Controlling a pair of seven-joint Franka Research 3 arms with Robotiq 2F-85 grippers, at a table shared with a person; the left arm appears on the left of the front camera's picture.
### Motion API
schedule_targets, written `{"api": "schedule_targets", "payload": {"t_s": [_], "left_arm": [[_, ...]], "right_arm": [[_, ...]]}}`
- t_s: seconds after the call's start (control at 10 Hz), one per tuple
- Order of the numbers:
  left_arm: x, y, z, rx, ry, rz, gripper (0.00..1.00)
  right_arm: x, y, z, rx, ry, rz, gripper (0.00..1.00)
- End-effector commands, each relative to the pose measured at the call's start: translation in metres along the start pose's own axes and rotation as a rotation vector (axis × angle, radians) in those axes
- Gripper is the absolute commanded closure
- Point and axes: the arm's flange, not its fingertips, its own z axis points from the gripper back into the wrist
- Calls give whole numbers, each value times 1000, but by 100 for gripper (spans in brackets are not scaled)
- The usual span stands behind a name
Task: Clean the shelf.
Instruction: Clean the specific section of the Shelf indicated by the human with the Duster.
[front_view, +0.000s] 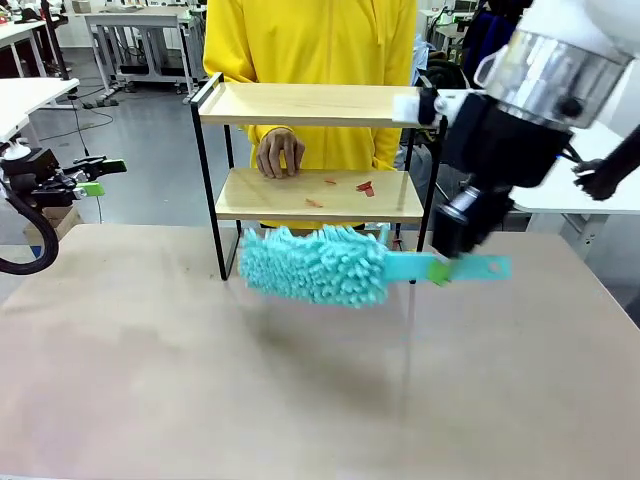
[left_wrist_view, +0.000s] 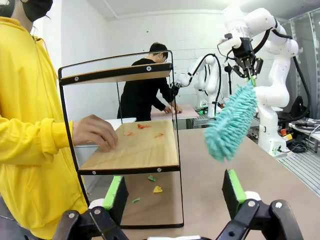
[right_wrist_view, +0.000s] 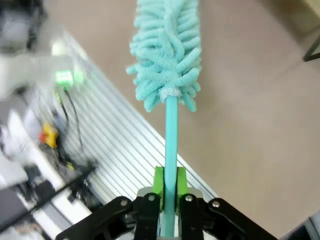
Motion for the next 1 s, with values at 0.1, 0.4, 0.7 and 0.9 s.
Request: {"api": "schedule_targets", "payload": {"t_s": [0.1,0.4,0.7,0.9], "left_arm": [[3,0,0,1,5,-7,0],[3,0,0,1,5,-7,0],[3,0,0,1,5,-7,0],[3,0,0,1,5,-7,0]], "right_arm": [[45,37,-7,-39,-207,-244,87],[93,54,-21,-155,-380,-393,87],[131,57,-31,-55,-376,-436,87],[101,49,-30,-105,-370,-394,87]]}}
